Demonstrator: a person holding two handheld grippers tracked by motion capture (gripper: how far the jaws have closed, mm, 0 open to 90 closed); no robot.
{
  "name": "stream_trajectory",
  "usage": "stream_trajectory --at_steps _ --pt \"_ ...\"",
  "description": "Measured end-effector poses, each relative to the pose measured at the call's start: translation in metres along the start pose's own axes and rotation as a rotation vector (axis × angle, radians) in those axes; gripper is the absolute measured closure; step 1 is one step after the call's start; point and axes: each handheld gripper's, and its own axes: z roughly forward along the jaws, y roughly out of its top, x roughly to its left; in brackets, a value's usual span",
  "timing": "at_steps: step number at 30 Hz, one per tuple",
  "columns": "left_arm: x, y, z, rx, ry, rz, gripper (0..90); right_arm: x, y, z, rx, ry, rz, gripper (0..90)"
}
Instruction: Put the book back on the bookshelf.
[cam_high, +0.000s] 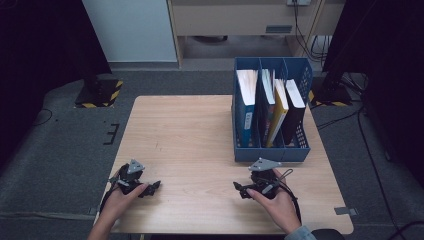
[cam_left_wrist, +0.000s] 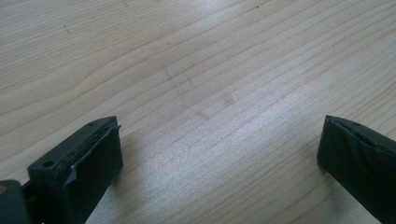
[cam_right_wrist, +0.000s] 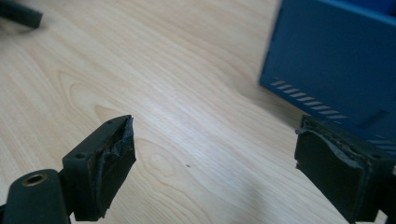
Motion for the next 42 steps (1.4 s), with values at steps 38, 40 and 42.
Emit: stream_trajectory --at_steps 38,40,42 --pt "0.0 0.0 0.0 0.002 -0.004 0.005 0.0 0.031 0.012 0.097 0.041 -0.018 -0.055 8.6" --pt "0.0 0.0 0.0 0.002 -0.004 0.005 0.0 0.031 0.012 0.097 0.041 -0.02 -0.053 8.4" --pt "0.0 0.0 0.0 0.003 -0.004 0.003 0.0 0.031 0.012 0.097 0.039 -0.021 -0.054 8.2"
